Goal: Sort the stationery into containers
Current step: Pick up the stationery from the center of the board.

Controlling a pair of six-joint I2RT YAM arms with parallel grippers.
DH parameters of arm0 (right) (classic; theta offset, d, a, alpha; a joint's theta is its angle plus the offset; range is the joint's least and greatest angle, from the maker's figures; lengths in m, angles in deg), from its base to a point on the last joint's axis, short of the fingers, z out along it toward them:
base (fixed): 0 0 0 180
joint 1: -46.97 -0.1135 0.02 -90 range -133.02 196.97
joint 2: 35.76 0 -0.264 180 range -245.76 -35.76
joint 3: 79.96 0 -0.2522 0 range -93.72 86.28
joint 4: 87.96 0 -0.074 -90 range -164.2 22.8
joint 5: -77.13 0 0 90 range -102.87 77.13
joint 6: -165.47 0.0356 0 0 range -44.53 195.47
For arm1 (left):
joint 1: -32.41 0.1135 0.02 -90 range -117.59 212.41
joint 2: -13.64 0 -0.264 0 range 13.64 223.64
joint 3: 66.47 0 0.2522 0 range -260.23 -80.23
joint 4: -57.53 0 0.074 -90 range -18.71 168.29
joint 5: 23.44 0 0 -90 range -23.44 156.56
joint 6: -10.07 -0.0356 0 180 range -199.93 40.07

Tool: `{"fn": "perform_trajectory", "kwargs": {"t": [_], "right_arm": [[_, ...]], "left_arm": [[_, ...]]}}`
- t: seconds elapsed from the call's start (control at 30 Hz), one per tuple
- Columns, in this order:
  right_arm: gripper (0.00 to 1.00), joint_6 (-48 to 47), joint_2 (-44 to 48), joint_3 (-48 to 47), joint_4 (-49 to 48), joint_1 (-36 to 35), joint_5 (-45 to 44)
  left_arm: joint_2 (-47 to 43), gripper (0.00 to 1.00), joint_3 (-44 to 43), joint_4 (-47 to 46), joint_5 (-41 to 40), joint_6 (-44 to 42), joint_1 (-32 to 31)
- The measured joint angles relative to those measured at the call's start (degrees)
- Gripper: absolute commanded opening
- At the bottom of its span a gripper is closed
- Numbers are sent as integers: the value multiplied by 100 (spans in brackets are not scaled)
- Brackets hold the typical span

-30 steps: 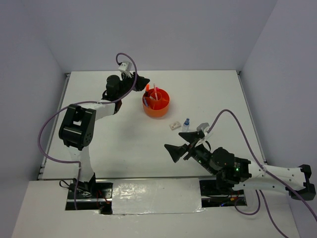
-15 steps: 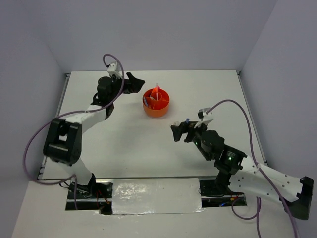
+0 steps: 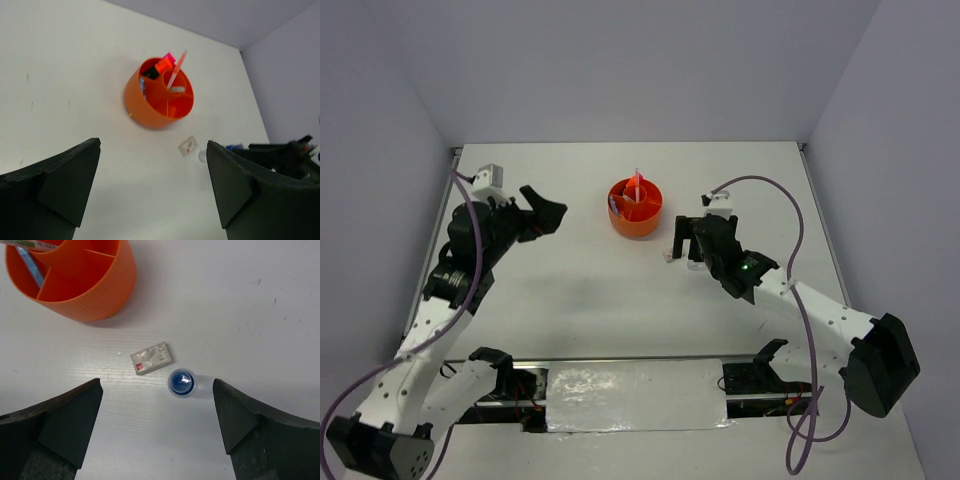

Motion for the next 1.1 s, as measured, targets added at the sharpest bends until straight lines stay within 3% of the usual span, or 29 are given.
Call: {"fn": "perform_trajectory", "kwargs": {"t": [0.2,0.43,0.53,0.67,0.8,0.9,1.1], "right_arm": [[72,-234,-496,-50,-79,299,120],[65,-361,-907,-52,-181,343,125],[56,-354,-927,-52,-181,343,90],[31,-352,-927,-52,-195,343,7],[34,-315,-927,-52,-192,343,-151],[47,-282,-927,-52,-168,343,-247],[45,-225,-1001,-50,-168,343,-280]], "left_arm": [[-1117,99,380,1086,555,-339,-7],[-1274,99,271,1910,887,-1088,-11],[-1300,99,271,2170,892,-1318,-11],[-1434,99,271,2273,931,-1486,-11],[-1541,99,271,2269,1025,-1532,-11],[-1569,99,271,2271,1104,-1550,-11],[-1620,99,271,2271,1152,-1556,-11]]}}
